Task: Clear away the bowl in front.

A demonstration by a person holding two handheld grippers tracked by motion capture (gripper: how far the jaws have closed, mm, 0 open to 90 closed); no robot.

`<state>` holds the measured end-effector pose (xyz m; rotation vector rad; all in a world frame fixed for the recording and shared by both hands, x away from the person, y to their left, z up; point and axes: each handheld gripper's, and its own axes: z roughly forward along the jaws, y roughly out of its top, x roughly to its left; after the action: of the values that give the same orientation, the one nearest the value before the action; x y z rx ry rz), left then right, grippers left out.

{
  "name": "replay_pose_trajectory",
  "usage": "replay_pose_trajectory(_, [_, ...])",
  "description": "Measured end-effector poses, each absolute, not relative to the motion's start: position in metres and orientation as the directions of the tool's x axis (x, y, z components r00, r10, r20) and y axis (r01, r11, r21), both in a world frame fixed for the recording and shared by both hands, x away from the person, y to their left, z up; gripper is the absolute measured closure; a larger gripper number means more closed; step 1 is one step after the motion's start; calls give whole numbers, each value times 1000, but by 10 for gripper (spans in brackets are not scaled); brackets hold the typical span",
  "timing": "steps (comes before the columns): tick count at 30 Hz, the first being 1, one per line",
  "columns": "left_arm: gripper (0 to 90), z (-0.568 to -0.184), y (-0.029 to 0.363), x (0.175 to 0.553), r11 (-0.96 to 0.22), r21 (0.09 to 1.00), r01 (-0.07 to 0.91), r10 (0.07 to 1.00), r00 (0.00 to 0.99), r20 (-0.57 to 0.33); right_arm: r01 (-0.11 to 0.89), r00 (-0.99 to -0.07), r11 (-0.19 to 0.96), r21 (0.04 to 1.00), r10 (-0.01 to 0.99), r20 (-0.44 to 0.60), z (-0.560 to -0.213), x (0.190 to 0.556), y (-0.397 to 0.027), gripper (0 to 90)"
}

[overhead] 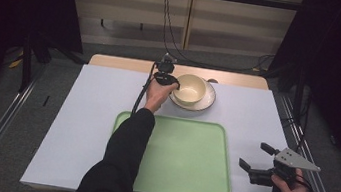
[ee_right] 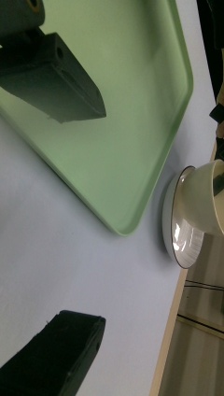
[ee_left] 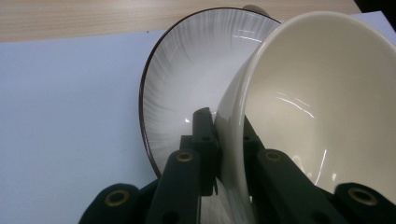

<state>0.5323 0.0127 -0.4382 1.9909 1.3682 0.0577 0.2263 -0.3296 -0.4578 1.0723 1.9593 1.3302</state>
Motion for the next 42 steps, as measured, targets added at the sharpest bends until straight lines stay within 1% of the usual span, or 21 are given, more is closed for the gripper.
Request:
replay_pose_trajectory(6, [839,-435,16,530,-184,575,797,821,446,-355,312,-541,199,929,841,2,-458,226,-330,15])
replay_pose_trajectory(9, [839,-430,18,530,-193,583,790,824,453,-340,312,-542,198,929,841,3,-458,226,-330,14])
replay_pose_trajectory(16, [840,-422,19,527,-189,596,781,825,456,-335,308,-542,195,931,840,4,-457,226,-330,13])
replay_pose_trajectory(17, [840,-419,20,526,-196,607,770,829,461,-317,306,-542,192,933,841,5,-457,226,-330,13])
replay_pose_trajectory(20, [840,-415,23,524,-196,609,769,826,464,-320,307,-539,189,933,842,6,-457,226,-330,11])
replay_pose_trajectory(23, [839,-411,25,521,-222,605,765,819,483,-310,300,-536,187,935,844,4,-458,226,-330,10])
replay_pose_trajectory(26, [840,-408,26,519,-219,611,761,815,487,-314,297,-537,187,936,843,2,-458,226,-330,9])
replay_pose_trajectory(28, [839,-407,28,518,-207,614,761,807,487,-332,296,-538,187,937,843,2,-458,226,-330,9])
replay_pose_trajectory(32, [839,-401,34,513,-241,608,757,797,512,-321,292,-538,185,938,843,1,-458,225,-330,6])
replay_pose_trajectory(36, [840,-398,38,510,-244,608,756,785,522,-333,289,-543,184,940,840,3,-458,225,-330,1])
replay_pose_trajectory(42, [839,-394,40,503,-265,609,747,774,542,-328,274,-544,183,944,839,-5,-458,225,-329,0])
